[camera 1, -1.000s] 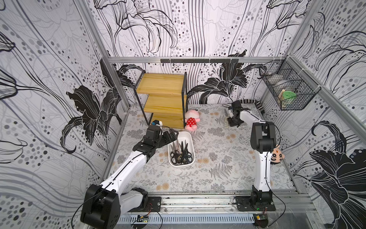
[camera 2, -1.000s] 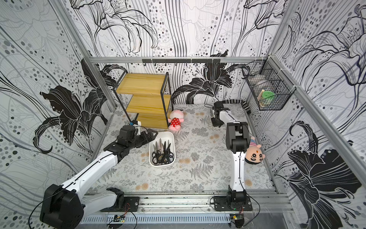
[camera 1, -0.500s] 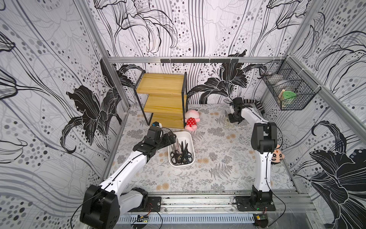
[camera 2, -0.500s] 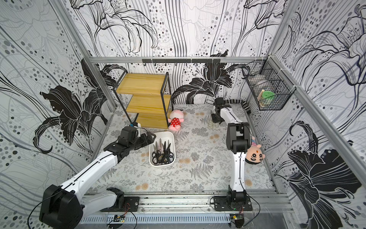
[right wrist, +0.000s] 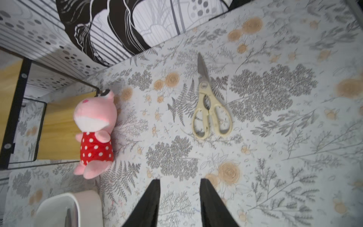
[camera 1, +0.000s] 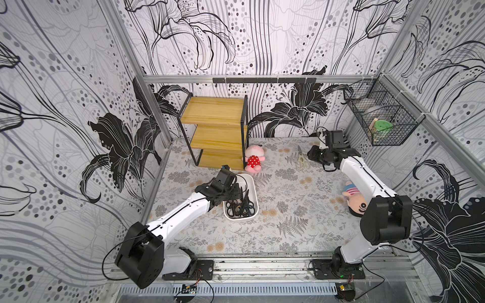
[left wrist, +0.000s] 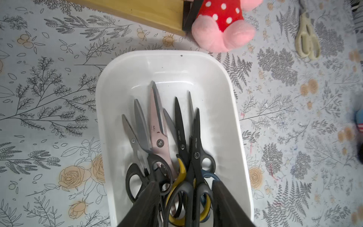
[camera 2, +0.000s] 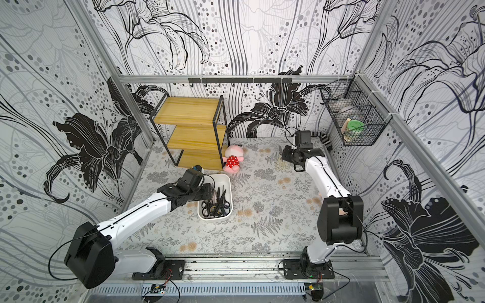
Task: Take the scissors out of the storage box
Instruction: Pick up the scissors from the storage box.
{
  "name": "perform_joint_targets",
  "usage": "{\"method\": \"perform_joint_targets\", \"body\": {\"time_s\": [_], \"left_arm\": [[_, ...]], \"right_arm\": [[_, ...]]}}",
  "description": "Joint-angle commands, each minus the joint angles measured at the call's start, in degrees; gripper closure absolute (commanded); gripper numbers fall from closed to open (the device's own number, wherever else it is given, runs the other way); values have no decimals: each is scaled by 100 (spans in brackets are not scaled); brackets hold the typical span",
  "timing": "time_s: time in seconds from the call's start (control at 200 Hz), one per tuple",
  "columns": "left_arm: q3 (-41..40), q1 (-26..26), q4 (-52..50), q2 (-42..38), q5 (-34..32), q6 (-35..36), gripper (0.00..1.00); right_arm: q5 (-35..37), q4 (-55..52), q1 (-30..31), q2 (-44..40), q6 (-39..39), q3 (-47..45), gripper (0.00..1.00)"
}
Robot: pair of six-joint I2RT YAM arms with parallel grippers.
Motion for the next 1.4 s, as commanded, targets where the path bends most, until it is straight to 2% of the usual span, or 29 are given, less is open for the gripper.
{"method": "perform_joint_targets", "body": {"time_s": [0.0,0.07,0.15,0.335,0.4,0.521,0.976,1.392], "left_arm": [[171,-31,-212,144,-4,146,53],[214,-25,-293,270,57,184,55],[265,-33,-392,412,123,223,61],[311,-77,-546,618,295,322,67],[336,-116,-611,680,352,338,72],[408,-165,-778,818,361,407,73],[594,-269,-1266,1246,464,598,74],[601,-312,-1234,1547,513,621,75]], "right_arm": [[42,81,523,-243,537,-311,61],[85,30,836,-367,637,-480,61],[146,86,1205,-501,854,-712,61],[290,404,1847,-675,1406,-1108,61],[258,465,1946,-621,1493,-1082,60],[274,281,2122,-335,1434,-801,60],[413,76,2202,-114,1313,-501,60],[472,27,2202,-69,1287,-483,60]]}}
